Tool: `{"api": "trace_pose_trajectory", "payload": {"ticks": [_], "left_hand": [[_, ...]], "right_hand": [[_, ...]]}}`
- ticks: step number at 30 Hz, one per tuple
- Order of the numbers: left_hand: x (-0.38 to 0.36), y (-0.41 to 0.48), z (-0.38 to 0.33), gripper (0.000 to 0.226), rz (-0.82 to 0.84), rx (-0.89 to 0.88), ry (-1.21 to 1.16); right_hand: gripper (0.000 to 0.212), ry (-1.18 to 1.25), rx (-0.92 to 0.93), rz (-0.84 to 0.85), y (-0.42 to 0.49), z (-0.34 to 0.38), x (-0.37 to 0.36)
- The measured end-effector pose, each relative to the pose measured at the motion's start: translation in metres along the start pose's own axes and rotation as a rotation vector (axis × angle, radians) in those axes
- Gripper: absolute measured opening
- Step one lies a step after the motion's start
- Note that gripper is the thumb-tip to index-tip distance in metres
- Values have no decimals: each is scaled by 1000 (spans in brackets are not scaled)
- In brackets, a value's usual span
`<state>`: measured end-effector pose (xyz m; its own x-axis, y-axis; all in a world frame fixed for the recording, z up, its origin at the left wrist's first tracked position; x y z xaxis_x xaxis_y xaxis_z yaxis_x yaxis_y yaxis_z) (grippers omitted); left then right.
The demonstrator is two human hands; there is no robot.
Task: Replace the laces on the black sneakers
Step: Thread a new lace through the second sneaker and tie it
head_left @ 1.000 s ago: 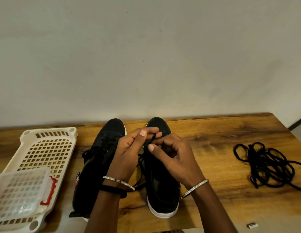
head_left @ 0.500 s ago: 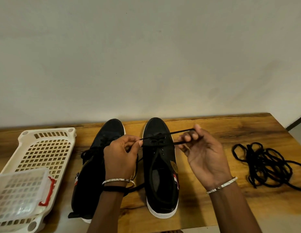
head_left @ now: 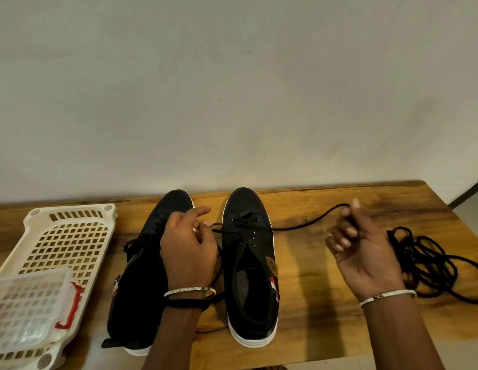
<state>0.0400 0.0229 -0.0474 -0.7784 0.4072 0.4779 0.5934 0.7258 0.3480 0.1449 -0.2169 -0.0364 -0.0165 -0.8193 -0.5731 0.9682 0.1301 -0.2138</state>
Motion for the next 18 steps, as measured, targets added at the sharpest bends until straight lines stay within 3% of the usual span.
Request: {"api": "trace_pose_trajectory", "payload": {"ticks": [3, 5, 7, 9, 12, 18], "left_hand": [[1, 0, -18, 27, 50, -193, -72], [1, -4, -32, 33, 211, -295, -209], [0, -9, -45, 43, 398, -285, -381], [-1, -15, -55, 51, 480, -303, -423], [-4, -20, -59, 52, 463, -353, -385], [-3, -15, -45, 43, 466, -244, -354]], "right_hand": [[32, -391, 28, 137, -14, -17, -27], [35, -533, 41, 289, -27, -27, -51], [38, -547, 61, 427, -36, -34, -70], [42, -519, 81, 514, -41, -38, -80], [48, -502, 53, 559, -43, -41, -85], [42, -463, -26, 545, -37, -43, -79]]}}
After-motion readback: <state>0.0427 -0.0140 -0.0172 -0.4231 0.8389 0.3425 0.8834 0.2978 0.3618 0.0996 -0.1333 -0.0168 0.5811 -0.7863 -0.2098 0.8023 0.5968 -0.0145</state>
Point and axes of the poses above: each hand's wrist, its own y-axis towards the middle knuckle, its own x-axis out of the back of the hand, z = x × y, the point moved 2 cm from there along y, towards the middle knuckle, and after that the axes turned 5 degrees about x, right-handed, at the moved point
